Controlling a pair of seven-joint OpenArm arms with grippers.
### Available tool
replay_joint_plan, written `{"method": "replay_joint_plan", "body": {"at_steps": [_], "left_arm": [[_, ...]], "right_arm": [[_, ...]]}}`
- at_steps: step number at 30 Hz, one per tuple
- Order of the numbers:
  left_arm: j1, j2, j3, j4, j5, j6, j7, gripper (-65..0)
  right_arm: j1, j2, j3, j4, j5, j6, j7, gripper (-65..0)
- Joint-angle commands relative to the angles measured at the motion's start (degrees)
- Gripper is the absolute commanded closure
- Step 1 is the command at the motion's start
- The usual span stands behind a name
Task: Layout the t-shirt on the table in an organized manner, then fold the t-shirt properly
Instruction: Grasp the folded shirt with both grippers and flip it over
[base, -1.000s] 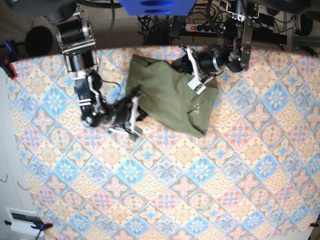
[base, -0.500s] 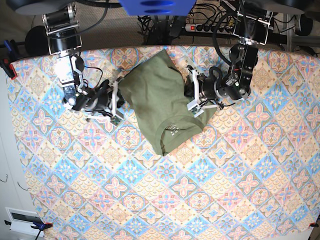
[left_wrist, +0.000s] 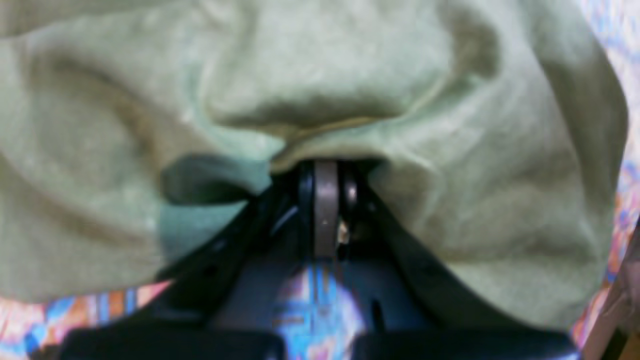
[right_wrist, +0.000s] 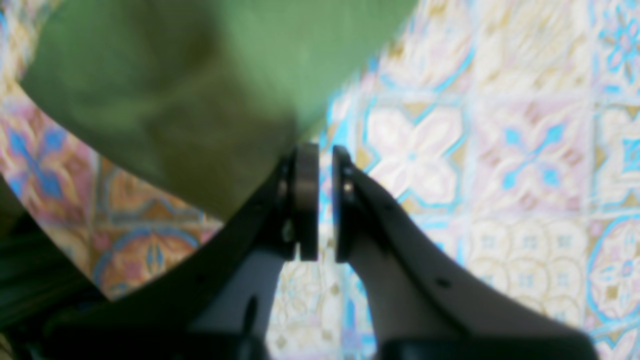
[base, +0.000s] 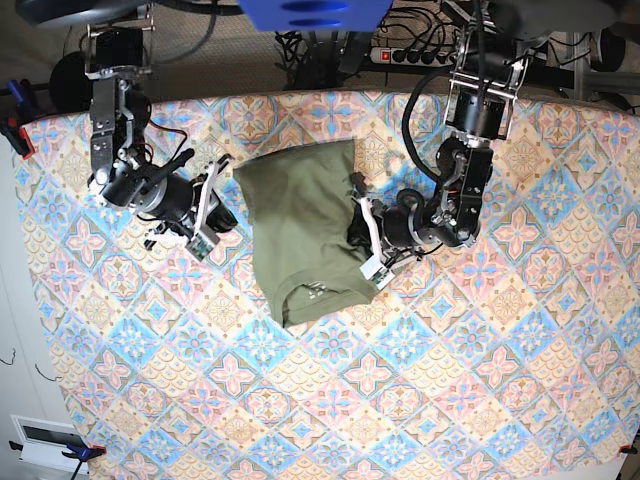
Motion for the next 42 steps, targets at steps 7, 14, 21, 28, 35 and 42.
{"method": "replay_joint_plan", "body": {"at_steps": [7,14,21,28,35,42], "left_arm": [[-0.6,2.4,-8.7,-0.4,2.4,6.2,4.2,0.0],[-0.5,0.0,-19.5,0.6,2.3,6.1,11.3,0.0],[4.1,-1.1,-25.8,12.5,2.3,6.1,11.7,0.0],[7.3,3.2,-36.5,20.4,2.3,6.2,12.0,0.0],[9.0,3.8,-36.7,25.6,1.6,6.2,12.1,0.0],[11.4,3.5,-36.9,28.4,-6.1,6.2,12.1,0.0]], "right_arm": [[1.0,-5.2,-0.5,0.7,5.1,0.4,1.0,-3.8],[5.2,-11.4,-4.7,-4.1,5.0,0.4,1.3,-3.8],[12.3,-16.9,-7.0,-13.1,5.0,0.4,1.4,-3.8],[20.4,-20.8,-7.0,-26.6,5.0,0.4,1.7,-3.8],[25.0,-24.6,-8.9,-43.3,2.3,0.4,9.3,-3.8],[27.2,-25.8,-9.9,-50.4,-6.8,0.4,12.2,-3.8]]}}
